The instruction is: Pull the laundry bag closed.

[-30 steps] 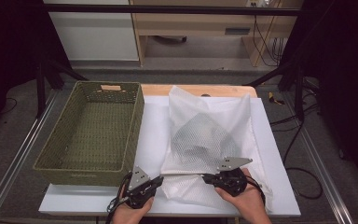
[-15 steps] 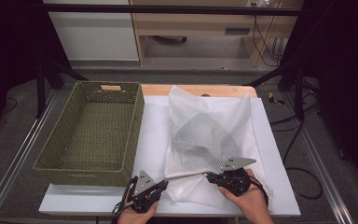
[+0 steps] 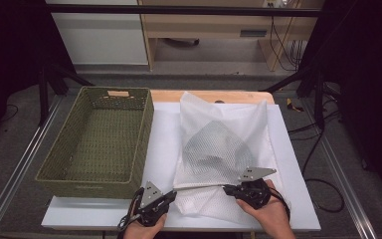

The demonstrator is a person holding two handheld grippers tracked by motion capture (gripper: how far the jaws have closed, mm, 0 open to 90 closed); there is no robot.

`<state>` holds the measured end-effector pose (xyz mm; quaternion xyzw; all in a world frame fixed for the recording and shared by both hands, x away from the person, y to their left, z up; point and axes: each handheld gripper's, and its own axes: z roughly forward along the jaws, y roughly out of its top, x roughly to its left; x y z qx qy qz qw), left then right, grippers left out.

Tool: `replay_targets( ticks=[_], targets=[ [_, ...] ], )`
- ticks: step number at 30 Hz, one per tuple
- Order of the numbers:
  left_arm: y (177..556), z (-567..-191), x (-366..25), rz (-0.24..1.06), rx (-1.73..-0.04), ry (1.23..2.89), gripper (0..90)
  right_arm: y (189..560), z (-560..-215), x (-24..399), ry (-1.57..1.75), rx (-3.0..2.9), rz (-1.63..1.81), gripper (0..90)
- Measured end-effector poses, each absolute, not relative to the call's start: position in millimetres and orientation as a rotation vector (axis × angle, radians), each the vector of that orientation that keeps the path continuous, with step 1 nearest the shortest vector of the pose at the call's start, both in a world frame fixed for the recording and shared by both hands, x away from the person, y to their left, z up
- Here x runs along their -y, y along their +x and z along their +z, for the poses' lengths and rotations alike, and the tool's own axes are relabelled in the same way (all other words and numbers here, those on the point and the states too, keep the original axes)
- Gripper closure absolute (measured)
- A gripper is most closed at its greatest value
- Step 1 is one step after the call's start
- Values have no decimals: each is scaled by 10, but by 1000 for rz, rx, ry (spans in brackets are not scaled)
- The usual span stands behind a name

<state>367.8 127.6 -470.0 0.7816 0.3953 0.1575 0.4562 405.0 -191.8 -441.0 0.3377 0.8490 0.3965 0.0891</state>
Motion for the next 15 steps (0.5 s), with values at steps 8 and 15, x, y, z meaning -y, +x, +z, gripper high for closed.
replay_targets(
  ticks=[8,15],
  targets=[
    [3681,-4696,-1302,391,-987,1912,883,4027,-4372,2060,1027,-2505,1187,867],
    [3681,-4713,-1297,397,-983,1923,883,4010,-4380,2094,1029,-2510,1192,867]
  ],
)
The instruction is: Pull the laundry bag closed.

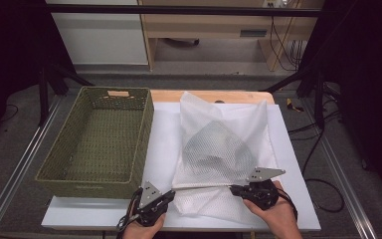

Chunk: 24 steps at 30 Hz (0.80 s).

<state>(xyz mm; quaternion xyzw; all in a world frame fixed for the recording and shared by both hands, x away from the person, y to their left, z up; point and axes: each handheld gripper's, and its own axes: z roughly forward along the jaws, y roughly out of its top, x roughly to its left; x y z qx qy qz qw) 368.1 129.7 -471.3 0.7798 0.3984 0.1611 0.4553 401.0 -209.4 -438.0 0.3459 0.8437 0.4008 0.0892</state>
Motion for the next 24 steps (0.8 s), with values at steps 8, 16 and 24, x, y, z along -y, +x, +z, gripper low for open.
replay_targets(
  ticks=[8,16,24],
  targets=[
    [3687,-4714,-1298,402,-983,1931,883,4010,-4395,2173,1030,-2514,1161,867],
    [3695,-4718,-1317,399,-993,1926,883,4000,-4425,2255,1061,-2515,1141,867],
    [3698,-4737,-1322,389,-997,1929,882,4009,-4475,2340,1105,-2507,1102,867]
  ],
)
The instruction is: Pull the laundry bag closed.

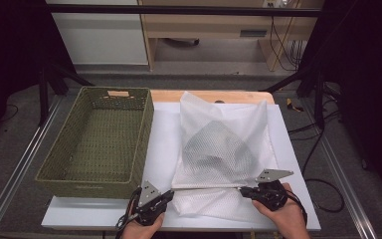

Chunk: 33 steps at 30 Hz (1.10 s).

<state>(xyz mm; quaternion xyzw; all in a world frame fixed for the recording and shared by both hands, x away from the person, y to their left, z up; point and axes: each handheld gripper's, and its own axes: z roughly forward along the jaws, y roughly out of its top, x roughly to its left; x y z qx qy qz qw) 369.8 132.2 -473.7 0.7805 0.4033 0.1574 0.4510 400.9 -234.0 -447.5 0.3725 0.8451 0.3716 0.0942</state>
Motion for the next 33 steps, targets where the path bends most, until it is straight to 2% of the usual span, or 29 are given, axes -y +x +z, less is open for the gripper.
replay_targets(
  ticks=[33],
  targets=[
    [3695,-4730,-1379,410,-1022,1916,879,3858,-4489,2878,1263,-2378,1094,867]
  ],
)
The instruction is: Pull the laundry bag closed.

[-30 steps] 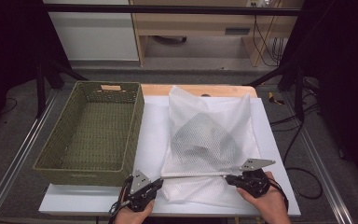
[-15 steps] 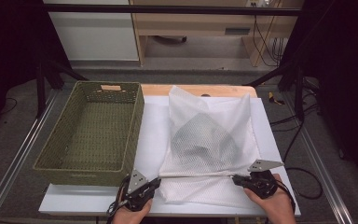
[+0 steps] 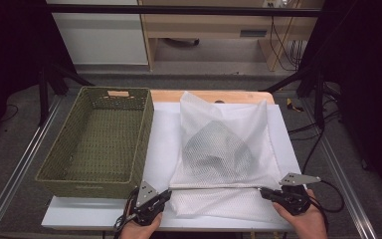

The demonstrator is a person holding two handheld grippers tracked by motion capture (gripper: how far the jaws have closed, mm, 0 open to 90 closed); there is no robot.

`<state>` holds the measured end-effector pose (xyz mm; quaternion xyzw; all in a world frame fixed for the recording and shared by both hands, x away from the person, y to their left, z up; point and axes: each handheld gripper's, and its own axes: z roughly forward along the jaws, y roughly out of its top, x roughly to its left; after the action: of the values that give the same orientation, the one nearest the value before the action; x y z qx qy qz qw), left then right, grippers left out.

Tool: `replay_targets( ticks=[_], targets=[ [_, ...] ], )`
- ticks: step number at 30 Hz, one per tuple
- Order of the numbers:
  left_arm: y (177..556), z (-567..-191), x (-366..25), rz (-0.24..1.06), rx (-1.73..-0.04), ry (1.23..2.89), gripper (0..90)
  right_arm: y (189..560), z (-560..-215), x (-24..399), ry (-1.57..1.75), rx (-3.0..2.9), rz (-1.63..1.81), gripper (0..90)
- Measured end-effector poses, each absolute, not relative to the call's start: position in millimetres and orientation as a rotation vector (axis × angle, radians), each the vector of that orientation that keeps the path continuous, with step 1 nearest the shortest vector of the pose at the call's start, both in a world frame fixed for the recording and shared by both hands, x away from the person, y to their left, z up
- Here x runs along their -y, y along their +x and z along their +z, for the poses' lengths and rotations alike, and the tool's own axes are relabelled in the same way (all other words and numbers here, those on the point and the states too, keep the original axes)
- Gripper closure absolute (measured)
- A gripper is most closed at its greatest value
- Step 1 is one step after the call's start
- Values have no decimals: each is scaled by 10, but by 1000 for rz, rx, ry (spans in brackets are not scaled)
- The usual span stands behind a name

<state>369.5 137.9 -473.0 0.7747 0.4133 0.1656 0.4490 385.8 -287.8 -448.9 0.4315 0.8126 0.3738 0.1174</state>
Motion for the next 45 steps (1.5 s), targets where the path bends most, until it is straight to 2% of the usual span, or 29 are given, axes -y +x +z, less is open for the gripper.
replay_targets(
  ticks=[45],
  targets=[
    [3691,-4751,-1335,419,-1036,1918,882,3834,-4412,3234,1358,-2212,1065,867]
  ],
)
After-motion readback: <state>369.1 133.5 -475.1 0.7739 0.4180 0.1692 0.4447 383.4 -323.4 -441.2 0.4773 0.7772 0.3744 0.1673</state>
